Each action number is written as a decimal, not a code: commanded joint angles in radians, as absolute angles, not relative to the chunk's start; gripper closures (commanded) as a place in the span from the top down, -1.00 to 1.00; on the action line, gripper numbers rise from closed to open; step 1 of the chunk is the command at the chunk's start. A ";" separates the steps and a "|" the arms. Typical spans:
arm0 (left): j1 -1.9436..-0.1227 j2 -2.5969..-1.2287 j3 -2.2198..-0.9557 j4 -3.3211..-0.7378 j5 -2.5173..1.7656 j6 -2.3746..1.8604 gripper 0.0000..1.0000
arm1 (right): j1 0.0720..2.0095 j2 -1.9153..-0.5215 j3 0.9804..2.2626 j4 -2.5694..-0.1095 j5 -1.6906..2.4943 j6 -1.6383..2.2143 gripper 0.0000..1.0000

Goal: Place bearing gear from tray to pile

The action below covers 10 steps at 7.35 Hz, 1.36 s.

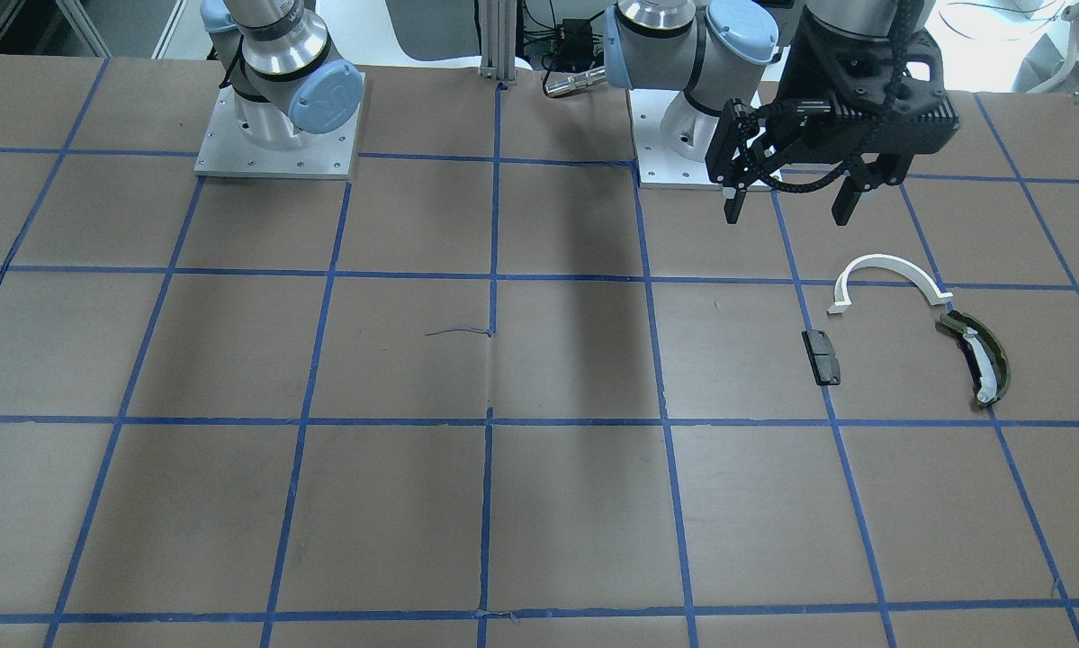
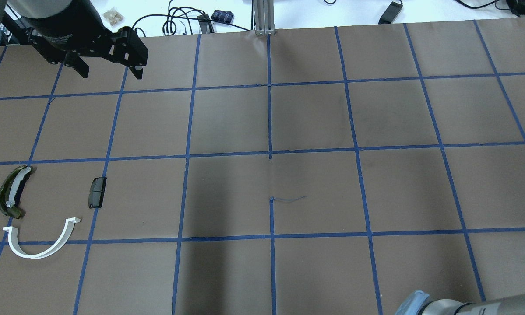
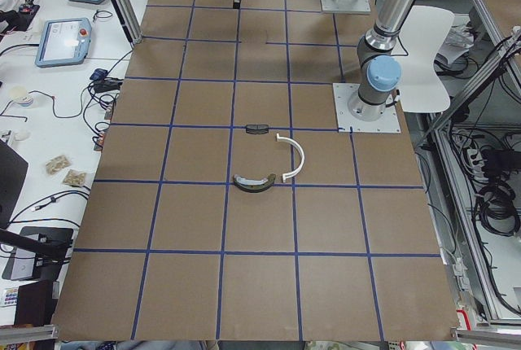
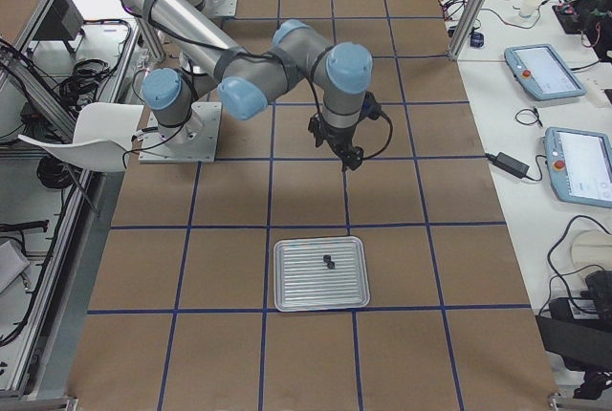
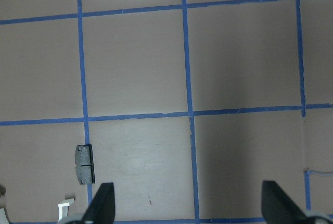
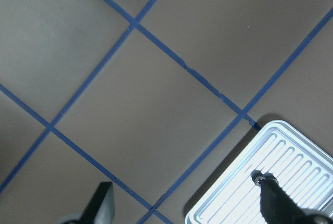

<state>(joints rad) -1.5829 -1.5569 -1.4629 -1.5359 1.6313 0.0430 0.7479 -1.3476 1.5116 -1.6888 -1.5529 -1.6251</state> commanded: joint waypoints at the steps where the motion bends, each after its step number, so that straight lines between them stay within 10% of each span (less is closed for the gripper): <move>1: -1.583 -1.555 -1.462 -1.536 1.631 0.043 1.00 | 0.610 -1.154 1.513 -1.901 -1.557 -2.035 1.00; 10: -1.583 -1.557 -1.463 -1.536 1.632 0.043 1.00 | 0.595 -0.934 1.565 -2.216 -1.489 -2.683 1.00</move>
